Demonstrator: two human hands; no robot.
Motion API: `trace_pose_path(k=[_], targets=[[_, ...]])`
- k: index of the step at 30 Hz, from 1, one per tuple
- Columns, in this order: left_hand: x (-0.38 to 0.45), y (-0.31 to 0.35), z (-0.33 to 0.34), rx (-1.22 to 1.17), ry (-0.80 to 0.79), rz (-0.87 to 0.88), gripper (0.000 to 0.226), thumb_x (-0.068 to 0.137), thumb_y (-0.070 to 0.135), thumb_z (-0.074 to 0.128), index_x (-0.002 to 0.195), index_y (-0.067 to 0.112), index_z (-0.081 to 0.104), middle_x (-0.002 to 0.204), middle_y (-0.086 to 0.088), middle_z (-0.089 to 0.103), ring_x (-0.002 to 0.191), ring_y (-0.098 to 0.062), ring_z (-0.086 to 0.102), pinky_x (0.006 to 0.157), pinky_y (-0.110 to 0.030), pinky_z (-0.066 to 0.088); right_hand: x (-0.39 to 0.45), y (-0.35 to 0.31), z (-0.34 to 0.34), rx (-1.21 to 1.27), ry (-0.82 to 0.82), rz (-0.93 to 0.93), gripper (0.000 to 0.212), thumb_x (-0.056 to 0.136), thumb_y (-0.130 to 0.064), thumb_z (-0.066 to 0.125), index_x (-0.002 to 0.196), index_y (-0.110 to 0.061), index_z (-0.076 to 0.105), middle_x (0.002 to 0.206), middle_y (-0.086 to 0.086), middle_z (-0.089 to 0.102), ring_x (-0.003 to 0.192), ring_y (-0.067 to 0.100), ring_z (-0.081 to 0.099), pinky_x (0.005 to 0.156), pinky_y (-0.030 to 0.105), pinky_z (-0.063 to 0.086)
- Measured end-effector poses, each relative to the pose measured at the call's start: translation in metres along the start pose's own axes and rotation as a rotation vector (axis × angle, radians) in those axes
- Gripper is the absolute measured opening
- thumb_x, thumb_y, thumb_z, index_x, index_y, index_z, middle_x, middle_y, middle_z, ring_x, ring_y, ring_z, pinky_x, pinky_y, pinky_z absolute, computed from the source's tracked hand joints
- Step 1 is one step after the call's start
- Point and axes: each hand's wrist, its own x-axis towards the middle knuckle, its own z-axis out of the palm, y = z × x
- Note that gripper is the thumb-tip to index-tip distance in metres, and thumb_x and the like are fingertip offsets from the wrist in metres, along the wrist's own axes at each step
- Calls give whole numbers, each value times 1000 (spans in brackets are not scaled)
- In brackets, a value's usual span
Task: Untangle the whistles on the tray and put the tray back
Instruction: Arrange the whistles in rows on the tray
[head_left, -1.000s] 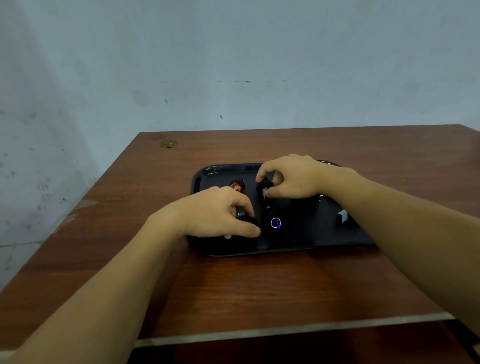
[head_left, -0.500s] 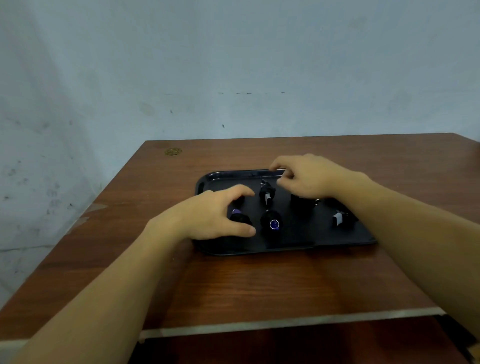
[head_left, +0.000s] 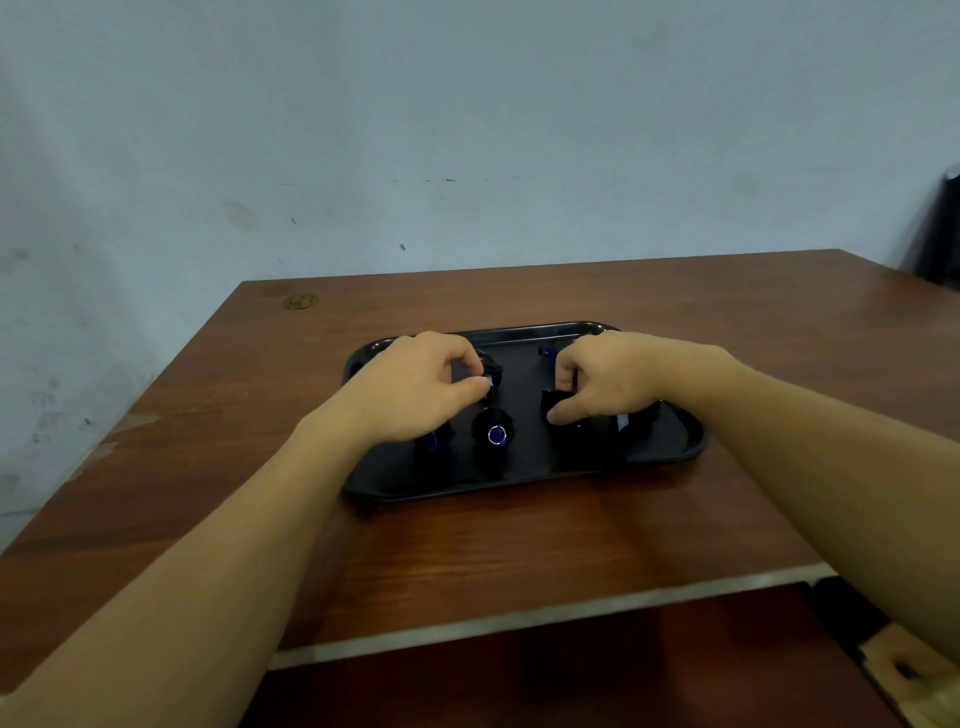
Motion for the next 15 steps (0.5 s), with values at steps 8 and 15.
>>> trace_pose_path(k=[8,15], targets=[[1,3,2,-28,29,-8,17,95,40,60,100,25,68,60,6,58,57,-10,56,58,-27,41,-2,-12,-2,30,-96,67,78,90,-78,38,88,-10,76,74,-5,77,62,13,62,69,27,54],[6,-2,2,-70,64,-5,17,95,39,60,95,25,69,60,5,59,58,-12,56,61,-30,46,17,16,-24,101,241,99,21,98,-28,55,92,-19,73,81,-9,76,79,18,68,70,28,50]])
